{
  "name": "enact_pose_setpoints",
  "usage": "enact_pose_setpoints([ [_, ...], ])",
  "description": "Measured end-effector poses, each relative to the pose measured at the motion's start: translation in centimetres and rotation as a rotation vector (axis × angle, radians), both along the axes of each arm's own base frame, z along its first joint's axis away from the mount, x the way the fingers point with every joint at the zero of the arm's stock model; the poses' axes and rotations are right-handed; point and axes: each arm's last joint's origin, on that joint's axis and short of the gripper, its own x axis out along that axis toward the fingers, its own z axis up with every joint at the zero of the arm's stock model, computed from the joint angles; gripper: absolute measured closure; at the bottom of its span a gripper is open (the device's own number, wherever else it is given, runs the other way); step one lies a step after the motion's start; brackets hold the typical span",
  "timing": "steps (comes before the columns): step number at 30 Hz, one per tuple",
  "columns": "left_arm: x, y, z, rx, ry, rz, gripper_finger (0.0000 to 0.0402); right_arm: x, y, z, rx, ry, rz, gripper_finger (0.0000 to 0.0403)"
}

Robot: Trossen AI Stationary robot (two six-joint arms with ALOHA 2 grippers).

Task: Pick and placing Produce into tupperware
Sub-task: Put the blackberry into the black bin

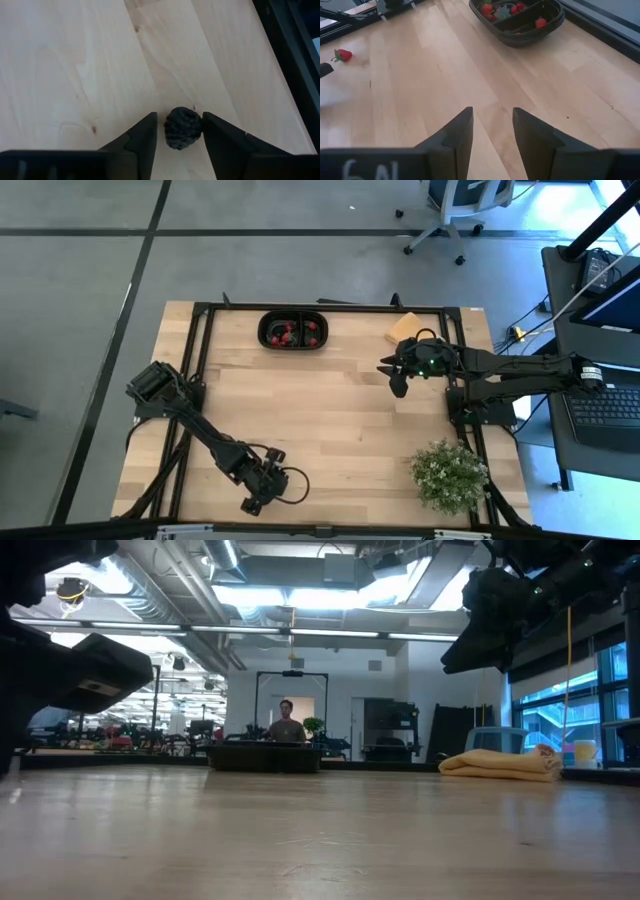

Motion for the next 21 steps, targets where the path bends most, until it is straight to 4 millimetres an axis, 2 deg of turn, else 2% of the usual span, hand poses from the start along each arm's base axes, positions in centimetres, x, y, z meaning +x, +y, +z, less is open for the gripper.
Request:
enact_pose_setpoints([
  [8,0.0,0.0,0.0,-0.008,0.004,0.018,0.0312,0.0,0.0,0.0,-0.001,0.0,0.001,0.0262],
  [13,0.3,0.5,0.1,-0.02,0.019,0.058,0.0318,0.0,0.0,0.0,0.0,0.0,0.0,0.0262],
  [17,0.5,2.3,1.2,-0.011,0.059,0.119,0.0314,0.0,0.0,0.0,0.001,-0.001,-0.001,0.0262],
  [21,1.0,5.6,4.2,-0.026,0.045,0.195,0.0308,0.0,0.0,0.0,0.019,-0.009,-0.013,0.0262],
])
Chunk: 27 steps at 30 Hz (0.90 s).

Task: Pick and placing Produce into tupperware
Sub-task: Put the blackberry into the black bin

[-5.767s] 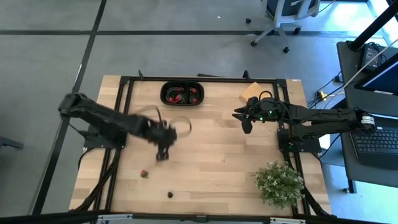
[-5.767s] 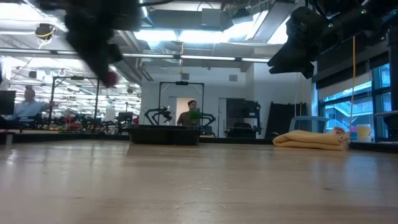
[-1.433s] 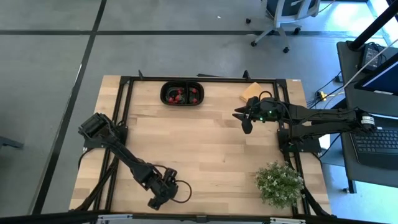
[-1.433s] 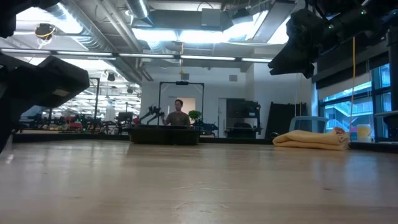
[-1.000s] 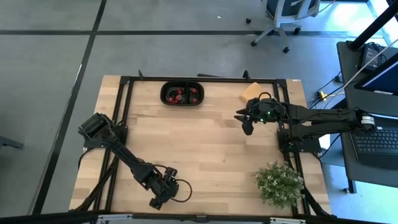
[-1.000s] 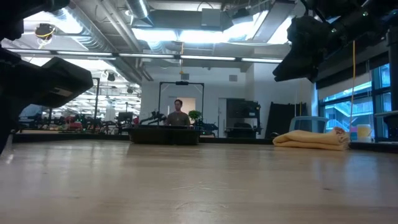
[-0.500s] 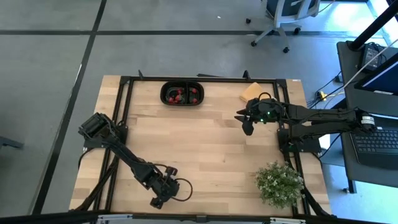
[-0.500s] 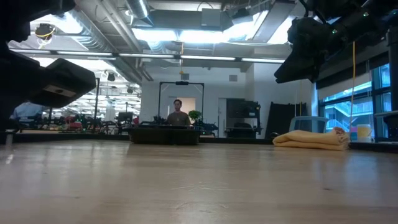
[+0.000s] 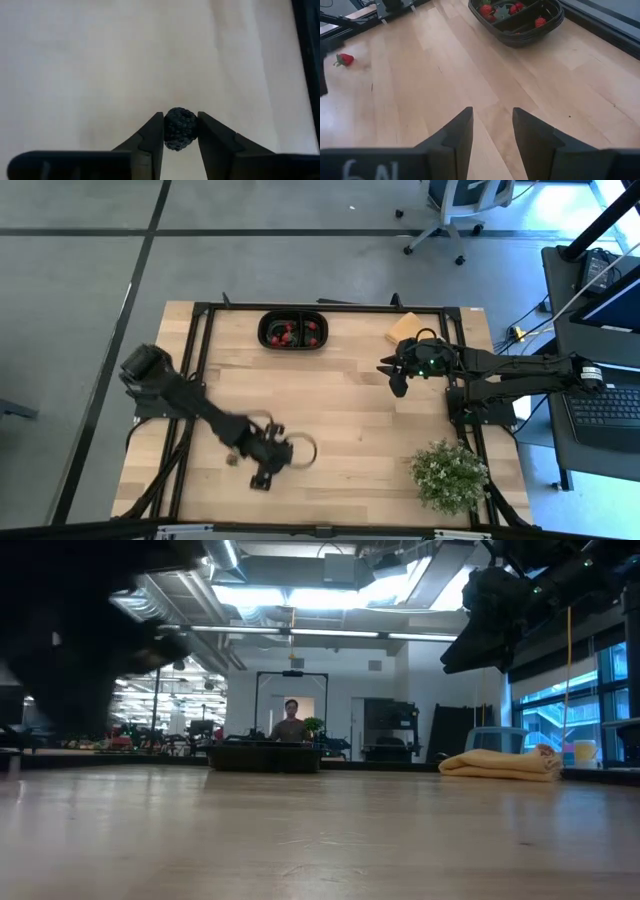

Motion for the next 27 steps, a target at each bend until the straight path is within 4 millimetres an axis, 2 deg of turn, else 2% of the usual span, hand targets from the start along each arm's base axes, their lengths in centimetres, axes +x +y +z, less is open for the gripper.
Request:
enact_pose_setpoints([
  [4,0.8,4.7,4.1,0.002,-0.142,0.134,0.0314,0.0,0.0,0.0,0.002,-0.002,-0.001,0.0262],
  [7,1.2,9.2,7.0,0.042,-0.274,0.276,0.0315,0.0,0.0,0.0,0.002,-0.002,-0.001,0.0262],
  [10,1.5,14.2,9.0,0.091,-0.393,0.414,0.0315,0.0,0.0,0.0,0.002,-0.003,-0.001,0.0262],
  [12,1.7,17.4,9.6,0.089,-0.438,0.489,0.0315,0.0,0.0,0.0,0.002,-0.004,-0.001,0.0262],
  [16,1.6,23.1,9.2,0.105,-0.437,0.642,0.0315,0.0,0.0,0.1,0.001,-0.007,-0.001,0.0262],
  [19,1.3,26.5,8.2,0.116,-0.41,0.741,0.0315,0.0,0.0,0.1,0.001,-0.008,-0.001,0.0262],
  [23,2.0,29.9,7.1,0.061,-0.464,0.76,0.0315,0.1,0.0,0.1,-0.003,-0.016,-0.001,0.0262],
  [27,2.6,32.4,4.8,0.038,-0.449,0.796,0.0315,0.1,0.0,0.2,-0.011,-0.022,-0.004,0.0262],
])
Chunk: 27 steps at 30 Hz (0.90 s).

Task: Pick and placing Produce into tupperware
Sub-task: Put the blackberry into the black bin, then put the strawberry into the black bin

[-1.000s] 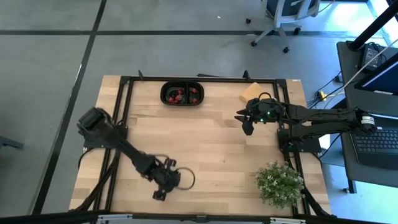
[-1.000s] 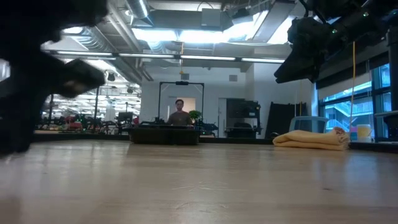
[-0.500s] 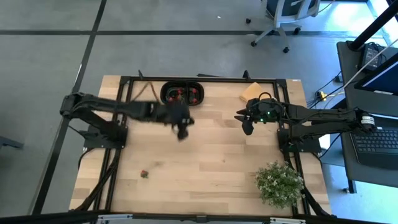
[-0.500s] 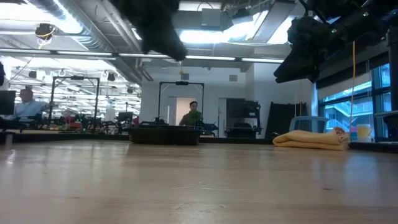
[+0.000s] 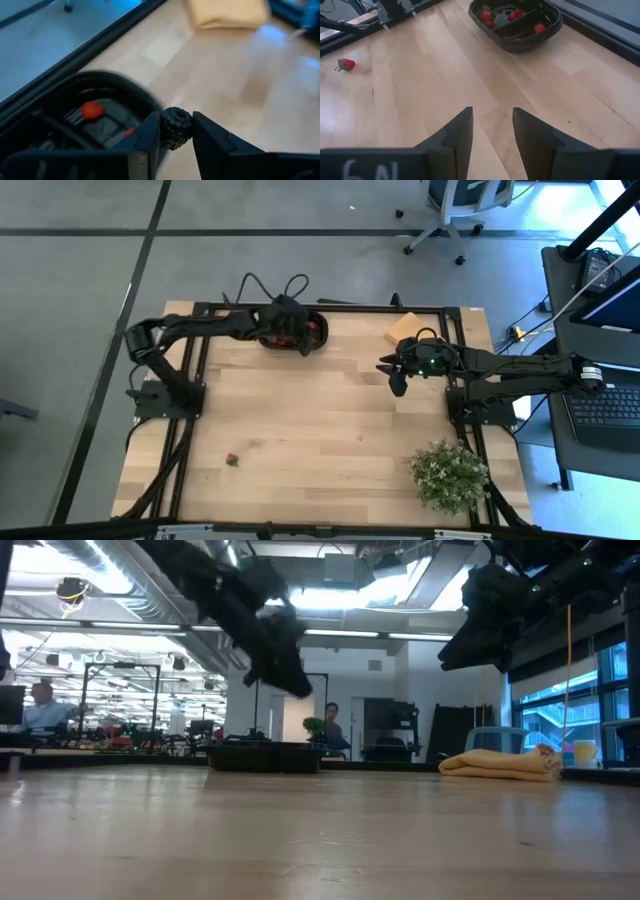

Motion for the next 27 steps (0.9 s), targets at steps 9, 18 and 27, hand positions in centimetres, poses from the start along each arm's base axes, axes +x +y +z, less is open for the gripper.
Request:
enact_pose_setpoints([
  [9,1.0,3.0,-5.0,-0.053,0.04,0.083,0.0315,0.0,0.0,0.0,-0.023,0.01,0.013,0.0262],
  [18,1.3,3.3,-6.2,-0.064,0.058,0.11,0.0305,0.0,0.0,0.0,-0.025,0.011,0.015,0.0262],
  [27,1.4,3.4,-6.0,-0.05,0.037,0.112,0.0263,0.0,0.0,0.0,-0.024,0.012,0.014,0.0262],
])
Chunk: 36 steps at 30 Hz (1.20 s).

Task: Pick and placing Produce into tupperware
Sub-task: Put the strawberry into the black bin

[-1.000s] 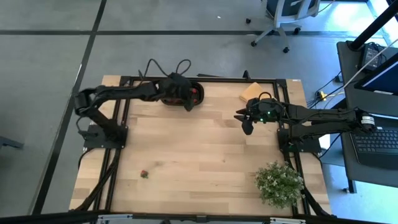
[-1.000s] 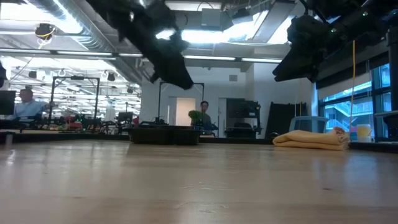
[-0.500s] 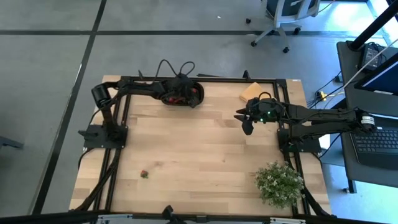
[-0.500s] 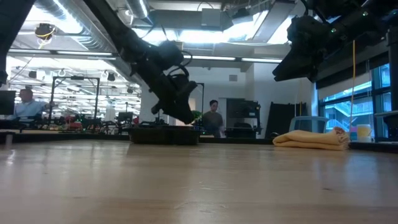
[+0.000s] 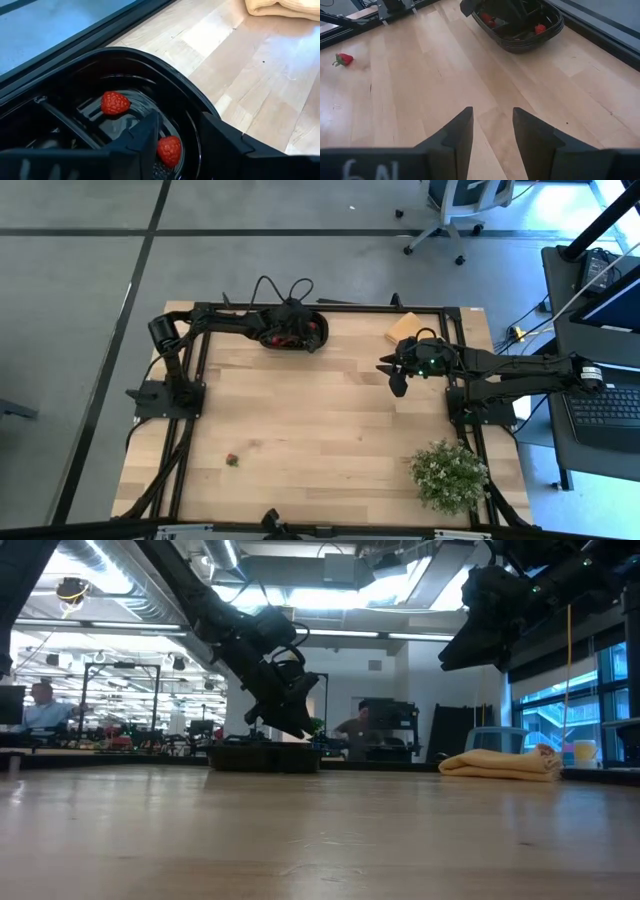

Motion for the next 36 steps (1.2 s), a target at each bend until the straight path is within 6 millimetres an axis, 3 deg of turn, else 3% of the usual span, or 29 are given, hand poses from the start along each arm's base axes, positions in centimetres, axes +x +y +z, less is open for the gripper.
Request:
enact_pose_setpoints([
  [9,-0.1,-0.1,0.3,-0.001,-0.007,-0.004,0.026,0.0,0.0,0.0,0.002,0.0,-0.001,0.0262],
  [13,-0.4,-0.4,2.5,0.075,-0.038,-0.05,0.026,0.0,0.0,0.0,0.002,0.0,-0.001,0.0262],
  [16,-1.0,-1.5,5.4,0.212,-0.035,-0.158,0.026,0.0,0.0,0.0,0.002,0.0,-0.001,0.0262],
  [20,-2.4,-4.4,9.6,0.341,-0.027,-0.297,0.026,0.0,0.0,0.0,0.001,-0.001,-0.002,0.0262],
  [23,-4.2,-7.3,11.7,0.333,0.019,-0.381,0.0259,0.0,0.0,0.0,0.002,-0.001,-0.002,0.0262],
  [30,-8.3,-14.2,13.8,0.194,0.121,-0.58,0.0259,0.0,0.0,0.0,0.001,-0.004,-0.002,0.0262],
  [36,-9.7,-18.8,14.3,0.059,0.118,-0.69,0.0259,0.0,0.0,0.0,0.003,-0.006,-0.003,0.0262],
])
